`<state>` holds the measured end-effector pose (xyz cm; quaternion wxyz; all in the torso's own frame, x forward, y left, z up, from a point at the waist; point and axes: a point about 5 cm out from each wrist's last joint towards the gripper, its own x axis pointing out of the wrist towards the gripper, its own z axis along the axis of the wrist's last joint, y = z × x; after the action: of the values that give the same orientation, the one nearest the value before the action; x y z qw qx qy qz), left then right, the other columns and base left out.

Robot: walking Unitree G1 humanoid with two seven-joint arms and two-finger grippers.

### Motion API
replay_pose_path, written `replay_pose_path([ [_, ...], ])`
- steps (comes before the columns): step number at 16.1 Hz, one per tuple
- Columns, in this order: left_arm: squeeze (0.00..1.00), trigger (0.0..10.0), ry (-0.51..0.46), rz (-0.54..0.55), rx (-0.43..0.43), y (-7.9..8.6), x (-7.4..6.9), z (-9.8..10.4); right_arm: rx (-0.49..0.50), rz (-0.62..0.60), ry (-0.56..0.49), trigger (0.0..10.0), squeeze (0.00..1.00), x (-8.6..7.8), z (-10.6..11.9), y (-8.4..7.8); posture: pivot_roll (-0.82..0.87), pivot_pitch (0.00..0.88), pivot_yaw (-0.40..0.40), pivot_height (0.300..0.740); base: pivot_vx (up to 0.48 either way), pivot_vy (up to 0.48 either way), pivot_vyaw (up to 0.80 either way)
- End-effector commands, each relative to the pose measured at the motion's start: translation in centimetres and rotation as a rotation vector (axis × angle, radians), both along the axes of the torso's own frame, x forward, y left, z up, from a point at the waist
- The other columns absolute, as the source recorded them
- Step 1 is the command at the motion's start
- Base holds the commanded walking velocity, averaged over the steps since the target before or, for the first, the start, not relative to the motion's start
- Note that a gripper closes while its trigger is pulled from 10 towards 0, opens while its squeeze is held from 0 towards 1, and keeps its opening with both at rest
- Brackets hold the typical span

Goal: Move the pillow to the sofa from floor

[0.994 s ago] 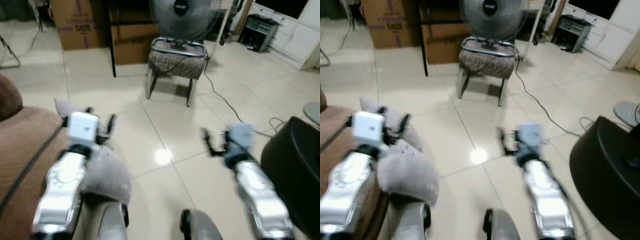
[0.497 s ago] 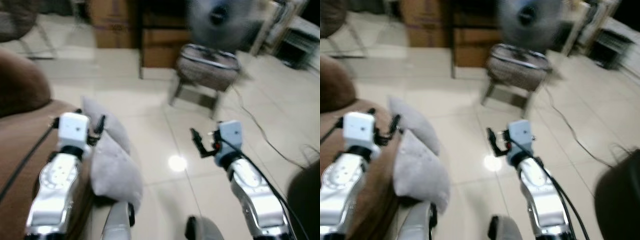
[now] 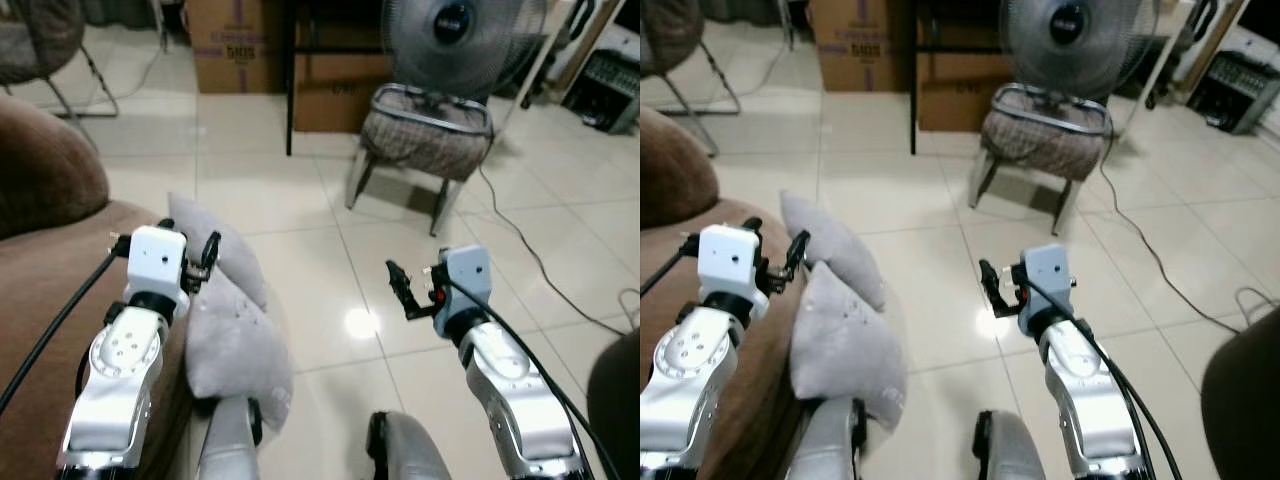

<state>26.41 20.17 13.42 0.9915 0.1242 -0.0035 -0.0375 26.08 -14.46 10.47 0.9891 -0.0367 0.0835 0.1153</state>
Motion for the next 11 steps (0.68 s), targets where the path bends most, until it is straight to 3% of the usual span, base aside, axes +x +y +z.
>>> replay_pose_path([
  [1,0.00,10.0,-0.006,-0.015,-0.006,-0.35,0.13,0.12,-0.003,-0.019,0.000,10.0,0.00,0.01,0.12,-0.67,0.03,0.000,-0.059,0.611,0.296,0.000,0.00],
  [4,0.00,10.0,-0.006,-0.019,-0.012,-0.44,0.20,0.08,-0.003,-0.021,-0.002,10.0,0.00,0.03,0.15,-0.74,0.03,0.000,-0.062,0.611,0.301,0.000,0.00],
  [11,0.00,10.0,0.029,-0.019,-0.031,-0.50,0.10,-0.68,0.002,-0.006,0.010,10.0,0.00,0.01,-0.18,-0.52,0.04,0.000,-0.063,0.571,0.000,0.000,0.00],
])
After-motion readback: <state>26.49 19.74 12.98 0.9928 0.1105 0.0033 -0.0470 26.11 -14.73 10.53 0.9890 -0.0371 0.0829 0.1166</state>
